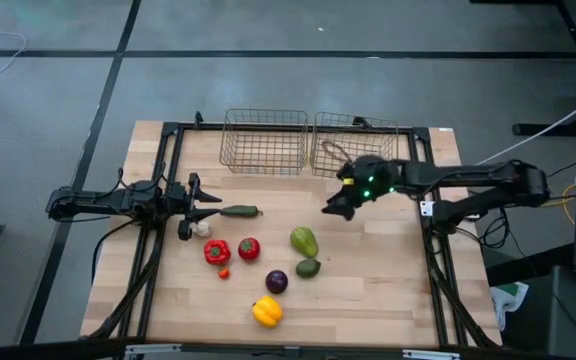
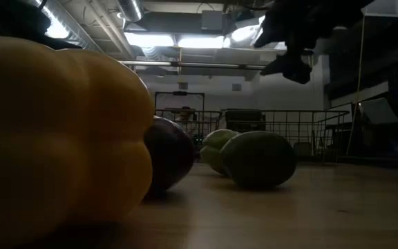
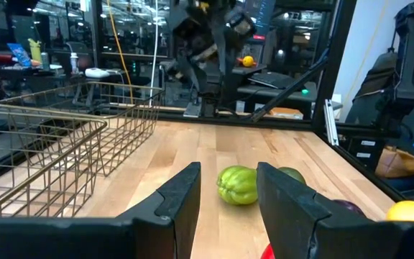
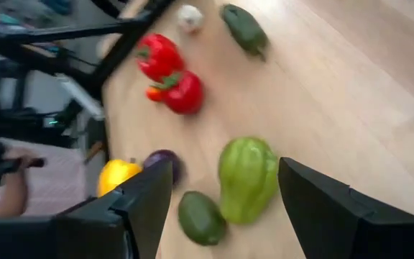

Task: Sort produce into baskets
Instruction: Put the green chayote into the right gold wire basket

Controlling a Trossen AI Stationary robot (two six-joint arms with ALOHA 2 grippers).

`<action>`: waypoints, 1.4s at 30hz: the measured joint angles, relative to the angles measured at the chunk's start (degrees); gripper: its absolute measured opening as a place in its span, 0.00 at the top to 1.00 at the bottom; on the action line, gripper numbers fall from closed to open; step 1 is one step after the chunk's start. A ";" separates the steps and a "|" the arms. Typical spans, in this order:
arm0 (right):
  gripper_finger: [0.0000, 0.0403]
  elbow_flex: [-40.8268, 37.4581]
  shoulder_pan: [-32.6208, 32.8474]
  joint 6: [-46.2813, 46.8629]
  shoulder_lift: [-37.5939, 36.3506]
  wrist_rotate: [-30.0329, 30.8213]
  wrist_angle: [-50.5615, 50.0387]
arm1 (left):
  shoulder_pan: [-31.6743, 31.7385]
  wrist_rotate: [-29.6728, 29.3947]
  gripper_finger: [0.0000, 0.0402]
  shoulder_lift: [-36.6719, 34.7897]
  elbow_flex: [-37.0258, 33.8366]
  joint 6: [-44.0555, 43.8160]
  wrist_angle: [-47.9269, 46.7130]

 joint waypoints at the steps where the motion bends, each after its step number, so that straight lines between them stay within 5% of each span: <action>1: 0.37 0.25 1.10 0.98 1.06 2.20 -0.05 | 0.00 0.00 0.67 0.00 0.01 0.00 -0.02; 8: 0.37 2.01 8.14 4.00 8.46 14.57 0.18 | 0.00 0.00 0.67 0.00 -0.02 0.00 -0.02; 25: 0.37 7.34 18.85 4.11 24.83 21.47 2.11 | 0.00 0.00 0.67 0.00 0.00 0.00 -0.03; 42: 0.37 7.40 19.27 3.92 25.26 24.91 2.40 | 0.00 0.00 0.67 0.00 0.00 -0.02 -0.02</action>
